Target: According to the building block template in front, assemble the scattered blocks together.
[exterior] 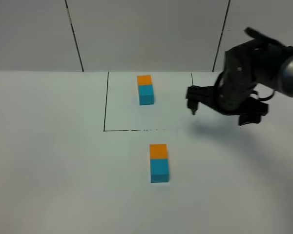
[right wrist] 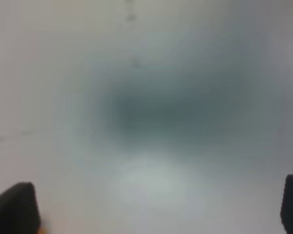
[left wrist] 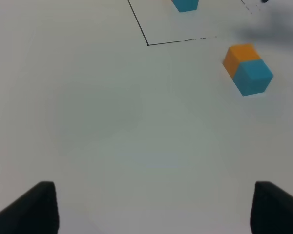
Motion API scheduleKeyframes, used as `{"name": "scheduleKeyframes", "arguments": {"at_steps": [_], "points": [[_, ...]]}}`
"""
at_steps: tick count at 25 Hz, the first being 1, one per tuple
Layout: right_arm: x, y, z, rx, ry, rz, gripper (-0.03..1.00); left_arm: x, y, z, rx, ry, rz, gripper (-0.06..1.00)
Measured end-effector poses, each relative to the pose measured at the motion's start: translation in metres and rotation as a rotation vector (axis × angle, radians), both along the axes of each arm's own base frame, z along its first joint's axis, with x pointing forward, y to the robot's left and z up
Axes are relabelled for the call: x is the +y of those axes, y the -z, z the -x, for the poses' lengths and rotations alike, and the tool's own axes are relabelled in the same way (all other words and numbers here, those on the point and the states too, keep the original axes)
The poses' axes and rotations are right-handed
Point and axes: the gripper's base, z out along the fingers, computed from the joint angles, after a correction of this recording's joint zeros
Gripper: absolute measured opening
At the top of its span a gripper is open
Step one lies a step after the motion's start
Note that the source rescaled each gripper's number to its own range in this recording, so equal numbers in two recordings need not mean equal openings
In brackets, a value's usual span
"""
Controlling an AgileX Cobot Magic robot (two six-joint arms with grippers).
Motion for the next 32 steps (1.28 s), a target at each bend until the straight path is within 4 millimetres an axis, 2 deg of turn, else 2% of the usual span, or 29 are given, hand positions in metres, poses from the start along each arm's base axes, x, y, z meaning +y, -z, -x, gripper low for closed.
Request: {"name": "scheduleKeyframes", "arguments": {"at_steps": [3,6,9,11,13,16,21,27,32], "points": [[-0.054,-0.012,0.015,-0.024,0.107,0.0,1.0,0.0,0.0,0.0,0.0,0.0,0.0,0.67],[-0.099,-0.024,0.047,-0.043,0.2,0.008,1.0,0.0,0.0,0.0,0.0,0.0,0.0,0.67],[-0.129,-0.037,0.091,-0.076,0.256,0.028,1.0,0.0,0.0,0.0,0.0,0.0,-0.001,0.67],[-0.141,-0.049,0.123,-0.114,0.277,0.047,1.0,0.0,0.0,0.0,0.0,0.0,-0.001,0.67],[-0.146,-0.061,0.156,-0.153,0.282,0.067,1.0,0.0,0.0,0.0,0.0,0.0,-0.001,0.67],[-0.149,-0.069,0.199,-0.174,0.268,0.1,1.0,0.0,0.0,0.0,0.0,0.0,-0.001,0.67],[-0.149,-0.082,0.257,-0.258,0.235,0.113,1.0,0.0,0.0,0.0,0.0,0.0,-0.001,0.67],[-0.138,-0.084,0.313,-0.371,0.145,0.039,1.0,0.0,0.0,0.0,0.0,0.0,-0.001,0.67],[-0.137,-0.082,0.351,-0.455,0.093,-0.006,0.99,0.0,0.0,0.0,0.0,0.0,-0.001,0.67]]}}
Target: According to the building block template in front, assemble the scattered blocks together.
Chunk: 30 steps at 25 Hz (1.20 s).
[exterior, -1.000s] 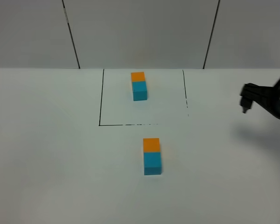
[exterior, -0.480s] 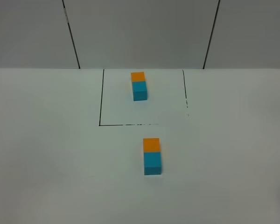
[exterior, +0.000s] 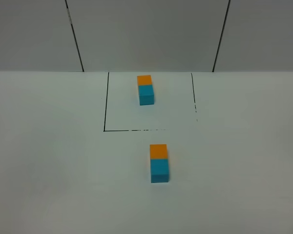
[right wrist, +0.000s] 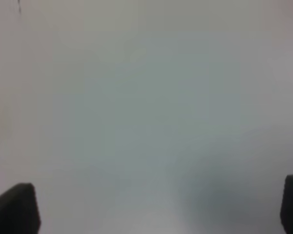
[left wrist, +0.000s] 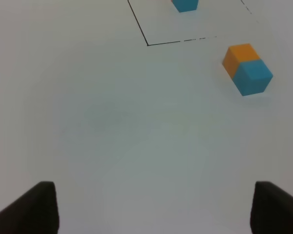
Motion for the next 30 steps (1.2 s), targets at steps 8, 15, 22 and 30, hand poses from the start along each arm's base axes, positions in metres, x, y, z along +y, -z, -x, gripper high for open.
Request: {"name": "scheduleKeyframes", "arguments": {"at_steps": [8,15,22,30], "points": [[-0.007,0.01,0.041,-0.166,0.004,-0.026,0.88,0.0,0.0,0.0,0.0,0.0,0.0,0.67],[-0.009,0.009,0.057,-0.267,0.104,-0.005,0.76,0.0,0.0,0.0,0.0,0.0,0.0,0.67],[-0.009,0.012,0.06,-0.27,0.09,0.032,0.75,0.0,0.0,0.0,0.0,0.0,0.0,0.67],[-0.007,0.014,0.059,-0.261,0.053,0.039,0.75,0.0,0.0,0.0,0.0,0.0,0.0,0.67]]}}
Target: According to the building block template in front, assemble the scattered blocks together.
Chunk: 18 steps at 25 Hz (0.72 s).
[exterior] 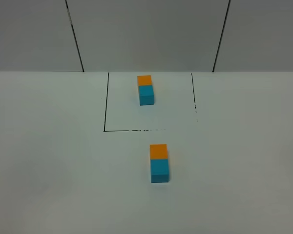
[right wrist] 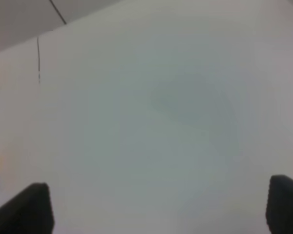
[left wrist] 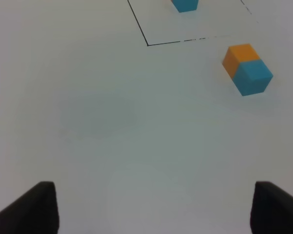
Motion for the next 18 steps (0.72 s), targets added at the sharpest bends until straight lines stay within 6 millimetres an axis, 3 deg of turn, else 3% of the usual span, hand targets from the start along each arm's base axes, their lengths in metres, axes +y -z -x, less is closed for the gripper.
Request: {"name": "scheduleKeyframes", "arguments": {"at_steps": [18], "points": [[0.0019,0.0013,-0.0001,0.007,0.029,0.001,0.75,0.0,0.0,0.0,0.0,0.0,0.0,0.67]]}}
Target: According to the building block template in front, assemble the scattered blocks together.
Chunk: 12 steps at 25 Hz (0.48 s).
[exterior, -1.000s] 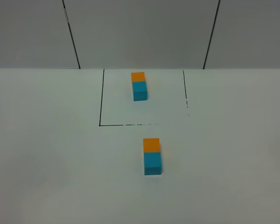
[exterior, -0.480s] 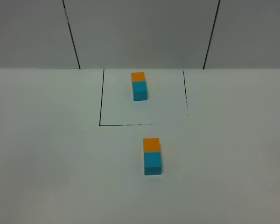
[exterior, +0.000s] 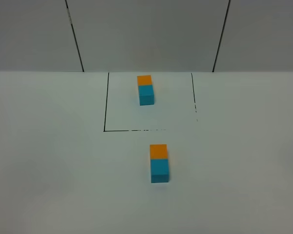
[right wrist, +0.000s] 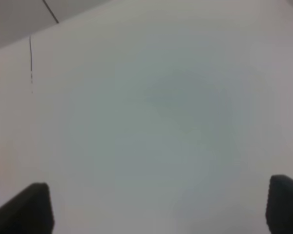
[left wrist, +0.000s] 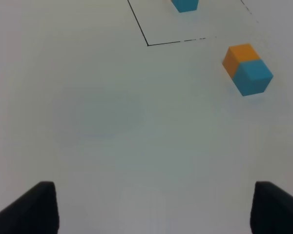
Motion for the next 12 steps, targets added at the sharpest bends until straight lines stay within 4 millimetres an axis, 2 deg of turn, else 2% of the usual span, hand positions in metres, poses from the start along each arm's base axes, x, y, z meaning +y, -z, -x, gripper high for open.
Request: {"name": "scheduleKeyframes", "arguments": {"at_steps": [12], "points": [[0.0,0.0,0.0,0.0,0.0,0.001,0.74,0.0,0.0,0.0,0.0,0.0,0.0,0.67]]}}
